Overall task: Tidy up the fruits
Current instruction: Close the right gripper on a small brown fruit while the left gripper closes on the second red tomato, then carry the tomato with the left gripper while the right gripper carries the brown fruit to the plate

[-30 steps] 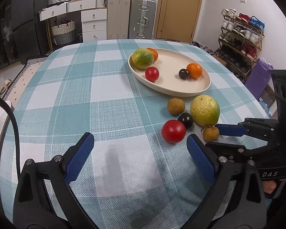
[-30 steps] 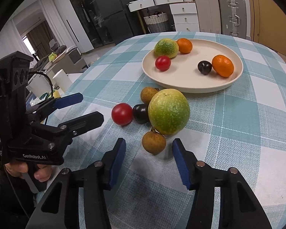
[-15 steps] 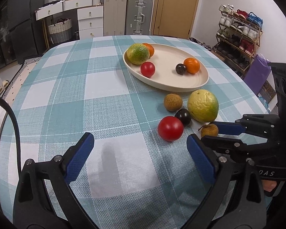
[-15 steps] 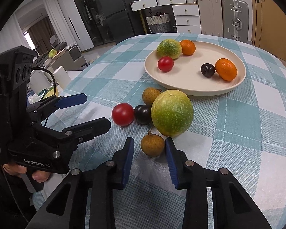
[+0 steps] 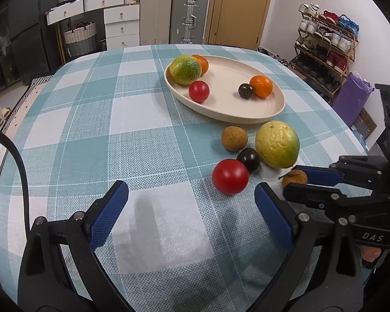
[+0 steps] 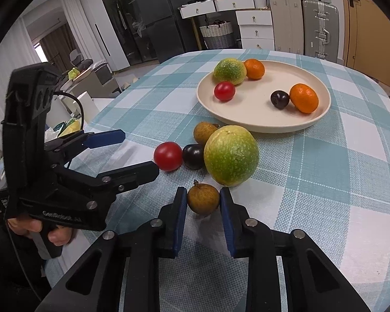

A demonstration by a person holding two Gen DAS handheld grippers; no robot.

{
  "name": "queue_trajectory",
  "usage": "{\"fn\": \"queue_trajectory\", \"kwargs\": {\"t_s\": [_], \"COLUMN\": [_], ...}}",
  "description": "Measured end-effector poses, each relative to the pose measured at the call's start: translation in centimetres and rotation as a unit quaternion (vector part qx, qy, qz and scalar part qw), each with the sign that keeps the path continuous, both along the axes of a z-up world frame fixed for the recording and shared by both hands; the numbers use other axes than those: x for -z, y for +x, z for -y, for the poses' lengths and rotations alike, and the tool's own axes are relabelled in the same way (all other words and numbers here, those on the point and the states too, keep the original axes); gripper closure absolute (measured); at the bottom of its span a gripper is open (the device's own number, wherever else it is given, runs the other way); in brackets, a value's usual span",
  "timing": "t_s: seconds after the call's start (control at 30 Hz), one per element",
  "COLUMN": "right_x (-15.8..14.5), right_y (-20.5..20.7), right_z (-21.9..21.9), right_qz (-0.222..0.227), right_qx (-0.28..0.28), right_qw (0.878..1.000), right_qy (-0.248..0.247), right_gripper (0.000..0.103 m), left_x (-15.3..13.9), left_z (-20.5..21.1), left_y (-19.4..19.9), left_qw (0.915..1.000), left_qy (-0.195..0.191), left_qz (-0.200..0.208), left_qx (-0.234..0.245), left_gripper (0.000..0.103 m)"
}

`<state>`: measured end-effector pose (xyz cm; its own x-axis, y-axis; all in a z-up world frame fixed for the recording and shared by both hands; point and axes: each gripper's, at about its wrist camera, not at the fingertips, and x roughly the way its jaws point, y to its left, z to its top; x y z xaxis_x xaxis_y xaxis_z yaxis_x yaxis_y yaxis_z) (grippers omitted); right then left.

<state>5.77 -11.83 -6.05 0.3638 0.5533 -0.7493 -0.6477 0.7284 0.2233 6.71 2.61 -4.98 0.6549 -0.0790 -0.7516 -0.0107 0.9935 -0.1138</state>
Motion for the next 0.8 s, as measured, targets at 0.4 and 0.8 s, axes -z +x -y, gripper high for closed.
{"fn": "queue_trajectory", "kwargs": {"t_s": [0.4,0.8], "right_x": [-0.3,-0.4], "right_y": [0.6,1.3], "right_z": [3.7,5.0], "right_qz": [-0.005,-0.005], "right_qx": [0.047,0.067], "right_qw": [0.999,0.998], "right_qy": [0.011,0.019], "right_gripper": [0.077,0.077], "left_x": [0.4,0.5], "left_z": [1.7,2.9], "left_y": [1.5,2.2], "left_qw": [0.9989,0.9968], "left_qy": [0.001,-0.014], "left_qz": [-0.014,-0.022], "left_qx": [0.044,0.075], "left_gripper": [0.035,0.073]}}
